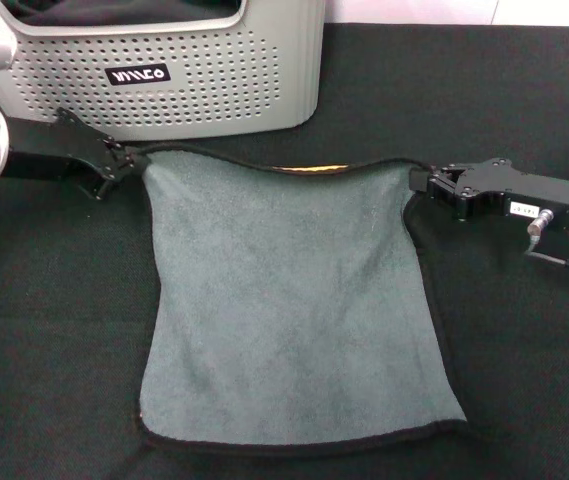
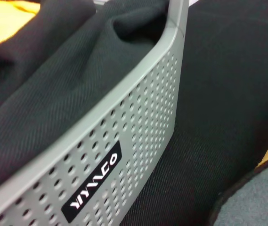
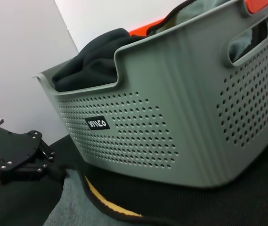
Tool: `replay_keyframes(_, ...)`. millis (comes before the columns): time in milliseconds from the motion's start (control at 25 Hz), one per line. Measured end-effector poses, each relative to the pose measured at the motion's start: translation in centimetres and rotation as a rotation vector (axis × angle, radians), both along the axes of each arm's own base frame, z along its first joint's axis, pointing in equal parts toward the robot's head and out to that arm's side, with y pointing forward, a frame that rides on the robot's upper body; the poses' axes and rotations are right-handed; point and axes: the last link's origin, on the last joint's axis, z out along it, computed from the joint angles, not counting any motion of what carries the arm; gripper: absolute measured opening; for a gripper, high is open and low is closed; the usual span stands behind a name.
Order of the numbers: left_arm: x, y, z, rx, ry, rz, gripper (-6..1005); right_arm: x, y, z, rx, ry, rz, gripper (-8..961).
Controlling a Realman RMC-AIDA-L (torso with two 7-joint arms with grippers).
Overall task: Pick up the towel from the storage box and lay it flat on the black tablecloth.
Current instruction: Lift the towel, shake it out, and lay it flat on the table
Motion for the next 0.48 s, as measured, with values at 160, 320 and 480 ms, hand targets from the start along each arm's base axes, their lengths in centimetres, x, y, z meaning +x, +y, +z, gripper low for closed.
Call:
replay_keyframes(160, -0.03, 0.05, -0.02, 0.002, 0.001, 0.002, 26, 0.09, 0.05, 0.10, 0.008, 0.007, -0.010, 101)
replay_keyframes(320, -0.06, 0.03, -0.07, 0.000, -0.001, 0.006, 26, 0.15, 0.17, 0.31, 0.015, 0.011, -0.016, 105)
replay_keyframes(480, -0.18, -0.03, -0.26, -0.006, -0.004, 0.012, 28, 0.04, 0.35, 0.44, 0.017, 0.008, -0.010, 109)
